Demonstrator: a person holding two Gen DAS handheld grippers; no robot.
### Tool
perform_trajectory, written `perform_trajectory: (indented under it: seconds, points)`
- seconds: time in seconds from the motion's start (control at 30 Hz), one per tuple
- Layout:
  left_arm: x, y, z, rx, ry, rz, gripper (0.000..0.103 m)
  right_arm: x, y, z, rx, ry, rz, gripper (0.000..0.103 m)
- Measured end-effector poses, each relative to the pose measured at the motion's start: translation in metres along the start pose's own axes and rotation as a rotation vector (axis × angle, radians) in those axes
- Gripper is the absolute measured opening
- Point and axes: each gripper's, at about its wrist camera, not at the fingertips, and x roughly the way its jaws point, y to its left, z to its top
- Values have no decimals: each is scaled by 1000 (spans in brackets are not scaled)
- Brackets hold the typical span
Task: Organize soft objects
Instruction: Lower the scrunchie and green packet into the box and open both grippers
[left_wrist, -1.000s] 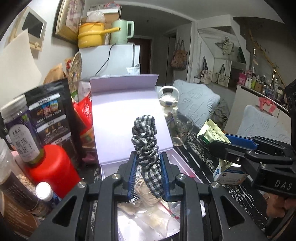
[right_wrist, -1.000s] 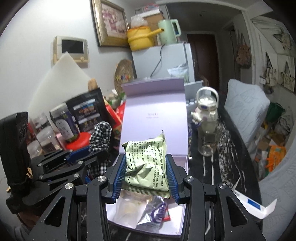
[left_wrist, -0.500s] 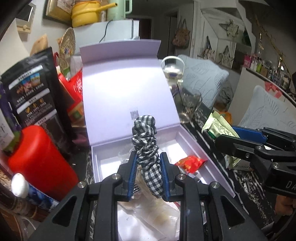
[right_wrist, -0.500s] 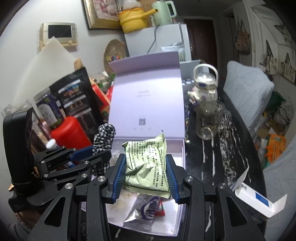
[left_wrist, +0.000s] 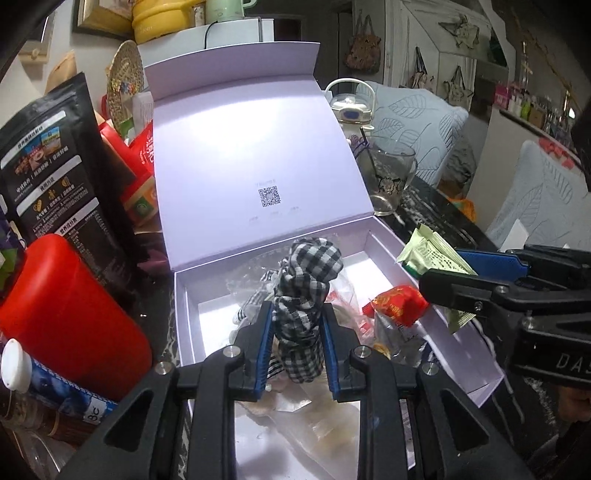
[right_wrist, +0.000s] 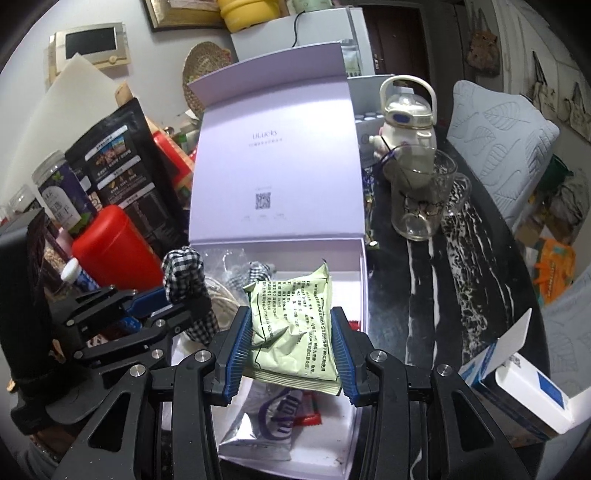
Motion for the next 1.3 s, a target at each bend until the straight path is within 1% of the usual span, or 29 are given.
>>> perform_trajectory:
  seconds: [0.13,0.3,0.43,0.53,0.73,0.9,1.1,1.2,1.3]
  points:
    - [9,-5,-2,11,31,-19,24,8,1,-2,-12,20,-11,42]
    - [22,-1,-4,-9,72,-20,24,15,0,-4,-11,34,-21,42]
    - [34,2,-9,-14,107,-2,24,24,1,-6,-19,55,-35,42]
    - [43,4,-12,-29,140,-12,24,31,2,-8,-25,75,-37,42]
    - [46,3,-14,-25,142,-3,24,43,1,-12,-28,102,-49,42]
    - [48,2,-14,-24,147,-2,24,43,-2,-11,-25,105,-38,42]
    - [45,8,-11,-72,170,-29,24,41,1,-11,-43,112,-54,44]
    - [42,8,-9,-67,164,-14,24,39,1,-11,-53,118,-64,44]
    - [34,4,-7,-44,144,18,24,37,0,-10,-43,121,-65,45]
